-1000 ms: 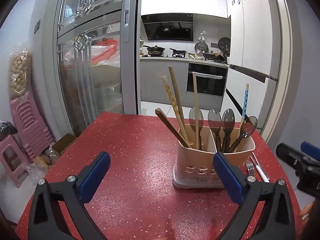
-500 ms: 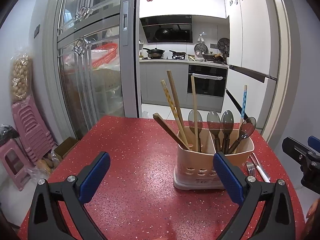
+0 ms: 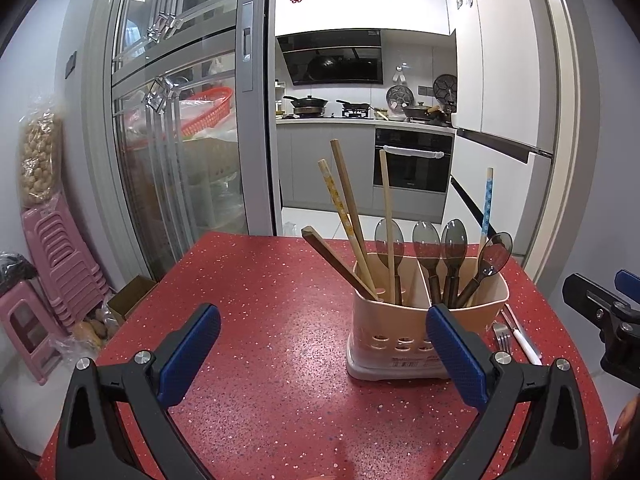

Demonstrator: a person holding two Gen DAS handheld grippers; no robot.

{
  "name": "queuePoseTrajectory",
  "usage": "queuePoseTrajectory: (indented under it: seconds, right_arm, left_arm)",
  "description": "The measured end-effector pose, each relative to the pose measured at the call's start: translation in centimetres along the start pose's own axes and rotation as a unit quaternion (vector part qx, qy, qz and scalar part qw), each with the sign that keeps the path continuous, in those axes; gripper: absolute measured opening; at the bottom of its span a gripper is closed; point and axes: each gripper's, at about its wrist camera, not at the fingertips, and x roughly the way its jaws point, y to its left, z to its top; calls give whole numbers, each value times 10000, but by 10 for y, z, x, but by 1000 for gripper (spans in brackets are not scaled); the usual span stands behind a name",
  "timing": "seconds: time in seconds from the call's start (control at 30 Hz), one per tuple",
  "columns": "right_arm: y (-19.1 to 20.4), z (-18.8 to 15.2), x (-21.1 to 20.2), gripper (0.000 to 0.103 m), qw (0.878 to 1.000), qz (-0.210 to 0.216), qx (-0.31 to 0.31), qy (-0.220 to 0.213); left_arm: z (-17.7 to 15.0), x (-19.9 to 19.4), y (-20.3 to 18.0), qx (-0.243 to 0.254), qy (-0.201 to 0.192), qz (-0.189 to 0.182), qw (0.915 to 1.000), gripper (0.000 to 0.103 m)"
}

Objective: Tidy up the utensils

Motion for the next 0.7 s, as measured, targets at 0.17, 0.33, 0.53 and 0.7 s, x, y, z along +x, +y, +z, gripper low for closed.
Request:
queuePoseTrajectory:
  seconds: [0.17,0.33,0.53,0.7]
  right_arm:
    - [0,0,1,103,10000,-7,2,1]
    - [-1,0,1,103,10000,6,20,8]
    - [-1,-1,1,103,10000,10,12,10]
    - [-1,0,1,103,10000,17,12,17]
  left_arm:
    - [1,0,-1,6,11,-13,10000,103]
    - [3,0,0,13,-3,-18,10000,103]
    - [3,0,-1,17,-1,-10,10000,103]
    - [4,-1,0,2,-3,-11,10000,103]
